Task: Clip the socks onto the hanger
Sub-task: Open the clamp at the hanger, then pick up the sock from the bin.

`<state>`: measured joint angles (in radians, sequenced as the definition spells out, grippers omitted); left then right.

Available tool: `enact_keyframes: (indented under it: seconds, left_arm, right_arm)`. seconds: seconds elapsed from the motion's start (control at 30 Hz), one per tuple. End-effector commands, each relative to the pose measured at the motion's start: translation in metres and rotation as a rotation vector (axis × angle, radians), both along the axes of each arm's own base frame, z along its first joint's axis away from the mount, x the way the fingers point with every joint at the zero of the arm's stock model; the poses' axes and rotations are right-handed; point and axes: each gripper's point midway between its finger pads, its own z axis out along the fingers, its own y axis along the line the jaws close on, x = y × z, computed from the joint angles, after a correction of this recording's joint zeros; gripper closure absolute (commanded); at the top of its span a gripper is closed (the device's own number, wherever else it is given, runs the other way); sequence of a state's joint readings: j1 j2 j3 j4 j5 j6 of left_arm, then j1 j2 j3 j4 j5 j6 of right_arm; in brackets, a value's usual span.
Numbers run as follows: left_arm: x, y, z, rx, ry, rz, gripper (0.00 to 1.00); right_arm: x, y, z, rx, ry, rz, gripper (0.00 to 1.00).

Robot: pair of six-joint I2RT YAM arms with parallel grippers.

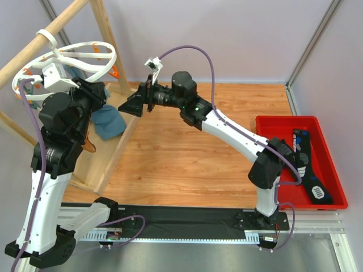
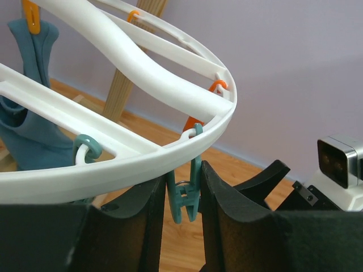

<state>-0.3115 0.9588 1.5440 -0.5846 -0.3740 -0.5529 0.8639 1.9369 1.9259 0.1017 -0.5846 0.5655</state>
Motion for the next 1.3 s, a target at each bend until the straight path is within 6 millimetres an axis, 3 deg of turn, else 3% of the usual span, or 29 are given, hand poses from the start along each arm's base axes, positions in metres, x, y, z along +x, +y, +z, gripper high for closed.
enact_keyframes:
  seconds: [0.0,0.03,0.1,0.17,0.23,0.3,0.33,0.4,0.43,0.47,0.5,0.53,0.57,0.6,0.7,0.73,0.77,0.8,0.9,0.97,1.03,1.1,1.17,1.23,1.27]
  left_arm:
    - [-0.004,0.003,0.010,0.022,-0.045,-0.002,1.00]
    - [-0.004,0.003,0.011,0.021,-0.050,0.000,1.00]
    - [-0.004,0.003,0.009,0.023,-0.042,0.000,1.00]
    - [-0.004,0.002,0.007,0.022,-0.037,-0.005,1.00]
    - [-0.005,0.001,0.006,0.014,-0.033,-0.007,1.00]
    - [-0.006,0.002,0.007,0.005,-0.038,-0.007,1.00]
    - [-0.007,0.002,0.007,0.004,-0.038,-0.007,1.00]
    - [-0.009,0.003,0.009,-0.010,-0.047,-0.003,1.00]
    - [-0.009,0.003,0.009,-0.013,-0.048,-0.003,1.00]
    - [-0.010,0.002,0.009,-0.014,-0.051,-0.007,1.00]
    - [-0.012,0.002,0.011,-0.018,-0.059,-0.010,1.00]
    - [-0.013,0.003,0.011,-0.019,-0.062,-0.010,1.00]
    - [-0.013,0.003,0.010,-0.014,-0.061,-0.007,1.00]
    - [-0.015,0.004,0.011,-0.013,-0.063,-0.006,1.00]
    - [-0.017,0.003,0.011,-0.024,-0.068,-0.015,1.00]
    - [-0.018,0.003,0.012,-0.024,-0.070,-0.017,1.00]
    - [-0.018,0.002,0.012,-0.023,-0.067,-0.023,1.00]
    - [-0.018,0.001,0.011,-0.021,-0.063,-0.026,1.00]
    - [-0.020,0.000,0.010,-0.026,-0.064,-0.037,1.00]
    - [-0.021,0.000,0.007,-0.025,-0.057,-0.037,1.00]
    - [-0.020,0.000,0.002,-0.030,-0.046,-0.037,1.00]
    - [-0.020,-0.001,0.000,-0.038,-0.048,-0.042,1.00]
    - [-0.016,-0.006,-0.005,-0.050,-0.035,-0.056,1.00]
    - [-0.012,-0.010,-0.009,-0.068,-0.025,-0.068,1.00]
    - [-0.008,-0.013,-0.011,-0.074,-0.022,-0.074,1.00]
  right_arm:
    - [0.017,-0.035,0.008,-0.041,-0.045,-0.189,0.11]
    - [0.015,-0.050,0.023,-0.032,-0.060,-0.244,0.13]
    - [0.034,-0.078,-0.011,-0.171,-0.005,-0.424,0.16]
    - [0.036,-0.119,-0.023,-0.274,0.027,-0.565,0.20]
    - [0.053,-0.169,-0.063,-0.397,0.112,-0.741,0.25]
    - [0.053,-0.223,-0.089,-0.443,0.198,-0.862,0.35]
    - [0.064,-0.266,-0.099,-0.456,0.273,-0.974,0.39]
    - [0.063,-0.333,-0.108,-0.461,0.308,-1.168,0.48]
    - [0.063,-0.379,-0.146,-0.536,0.385,-1.294,0.51]
    - [0.055,-0.409,-0.144,-0.525,0.393,-1.380,0.53]
    - [0.051,-0.439,-0.153,-0.552,0.414,-1.486,0.54]
    - [0.042,-0.478,-0.178,-0.603,0.485,-1.595,0.54]
    - [0.037,-0.497,-0.183,-0.604,0.517,-1.654,0.54]
    - [0.030,-0.528,-0.188,-0.596,0.567,-1.748,0.52]
    - [0.012,-0.569,-0.222,-0.617,0.714,-1.863,0.47]
    - [0.010,-0.593,-0.226,-0.579,0.751,-1.934,0.46]
    - [0.006,-0.602,-0.244,-0.600,0.784,-1.945,0.43]
    - [0.012,-0.620,-0.252,-0.580,0.797,-1.982,0.39]
    - [0.017,-0.648,-0.272,-0.666,0.819,-2.032,0.27]
    - [0.021,-0.661,-0.291,-0.704,0.871,-2.049,0.27]
    - [0.028,-0.674,-0.305,-0.643,0.917,-2.088,0.32]
    - [0.040,-0.685,-0.306,-0.597,0.905,-2.131,0.37]
    - [0.047,-0.691,-0.320,-0.630,0.938,-2.146,0.40]
    - [0.057,-0.698,-0.317,-0.633,0.935,-2.164,0.41]
    - [0.059,-0.700,-0.327,-0.666,0.953,-2.158,0.42]
